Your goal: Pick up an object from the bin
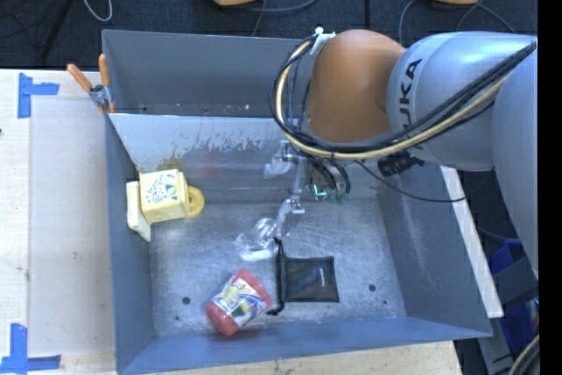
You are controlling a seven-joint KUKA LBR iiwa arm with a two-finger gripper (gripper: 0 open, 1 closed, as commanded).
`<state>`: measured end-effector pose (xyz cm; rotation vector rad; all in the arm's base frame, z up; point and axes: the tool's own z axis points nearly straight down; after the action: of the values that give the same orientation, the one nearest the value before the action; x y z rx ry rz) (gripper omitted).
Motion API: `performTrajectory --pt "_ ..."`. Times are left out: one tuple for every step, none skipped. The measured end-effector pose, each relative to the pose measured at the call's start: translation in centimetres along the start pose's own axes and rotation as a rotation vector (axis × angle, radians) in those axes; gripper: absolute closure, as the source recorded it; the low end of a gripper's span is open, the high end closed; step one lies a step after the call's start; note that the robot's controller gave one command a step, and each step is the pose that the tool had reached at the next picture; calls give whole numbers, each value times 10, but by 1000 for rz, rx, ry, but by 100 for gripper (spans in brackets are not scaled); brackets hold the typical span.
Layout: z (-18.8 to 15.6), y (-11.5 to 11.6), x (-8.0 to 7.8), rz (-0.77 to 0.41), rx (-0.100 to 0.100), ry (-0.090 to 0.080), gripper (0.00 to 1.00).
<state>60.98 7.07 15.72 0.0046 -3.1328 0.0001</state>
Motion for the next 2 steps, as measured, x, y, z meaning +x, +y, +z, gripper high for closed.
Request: performTrajectory --pt "-4 0 -2 1 0 -7 0" --pt "80 -14 52 38 -5 -17 100"
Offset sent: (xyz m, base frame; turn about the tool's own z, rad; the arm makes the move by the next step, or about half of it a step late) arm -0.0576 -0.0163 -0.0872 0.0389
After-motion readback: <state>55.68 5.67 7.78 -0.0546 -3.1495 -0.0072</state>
